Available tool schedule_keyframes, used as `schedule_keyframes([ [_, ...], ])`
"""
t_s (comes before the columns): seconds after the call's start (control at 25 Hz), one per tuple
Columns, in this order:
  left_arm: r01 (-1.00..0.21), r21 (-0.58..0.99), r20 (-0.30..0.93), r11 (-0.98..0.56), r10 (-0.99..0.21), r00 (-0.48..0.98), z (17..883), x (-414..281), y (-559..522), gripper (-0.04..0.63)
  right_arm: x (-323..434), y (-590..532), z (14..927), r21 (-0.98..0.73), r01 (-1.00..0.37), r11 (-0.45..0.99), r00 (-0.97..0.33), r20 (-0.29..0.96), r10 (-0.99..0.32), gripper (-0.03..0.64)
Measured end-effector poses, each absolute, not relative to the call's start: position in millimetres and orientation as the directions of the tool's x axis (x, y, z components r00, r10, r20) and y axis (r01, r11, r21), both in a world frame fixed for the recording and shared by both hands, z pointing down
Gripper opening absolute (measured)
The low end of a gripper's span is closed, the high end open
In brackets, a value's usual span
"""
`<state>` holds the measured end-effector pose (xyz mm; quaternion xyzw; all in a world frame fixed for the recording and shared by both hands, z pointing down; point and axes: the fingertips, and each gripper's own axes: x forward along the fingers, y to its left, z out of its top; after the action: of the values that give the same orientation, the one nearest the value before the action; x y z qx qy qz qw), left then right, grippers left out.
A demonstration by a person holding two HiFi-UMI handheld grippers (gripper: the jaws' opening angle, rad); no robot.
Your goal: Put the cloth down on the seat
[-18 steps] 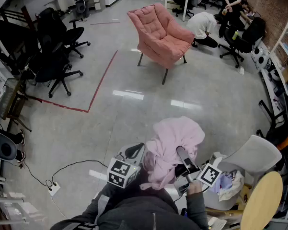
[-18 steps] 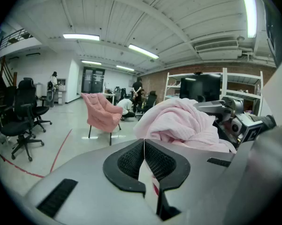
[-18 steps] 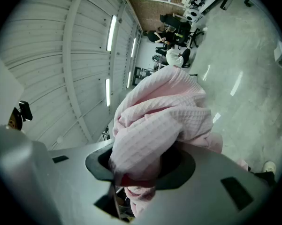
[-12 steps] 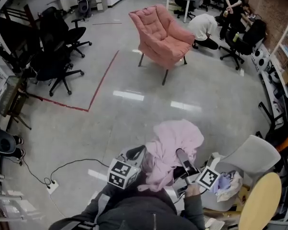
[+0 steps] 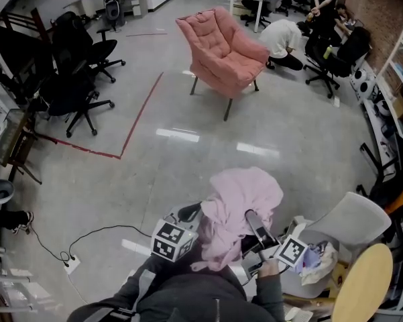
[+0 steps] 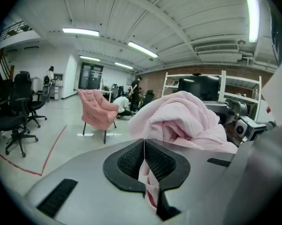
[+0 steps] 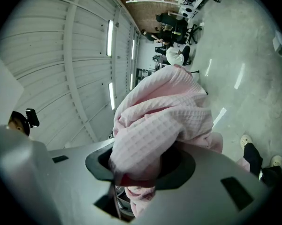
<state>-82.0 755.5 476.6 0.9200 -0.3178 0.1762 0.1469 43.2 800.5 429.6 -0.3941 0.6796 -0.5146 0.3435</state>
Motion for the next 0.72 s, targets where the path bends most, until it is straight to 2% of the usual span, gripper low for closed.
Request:
schedule_keyframes([
  [0.32,-0.663,0.215,0.406,-0.717,-0.551,0.729,475,-79,715,0.012,50,752,431,-0.976,-0.158,0.15,-0.465,-0.061,-0.883,0.172],
  [0.72,-0.677,0.232,0.408,-0.699,-0.562,0.72,469,-71,626,0.012,61,662,424,-0.972,-0.191,0.134,-0.488,-0.024,-0.872,0.172],
])
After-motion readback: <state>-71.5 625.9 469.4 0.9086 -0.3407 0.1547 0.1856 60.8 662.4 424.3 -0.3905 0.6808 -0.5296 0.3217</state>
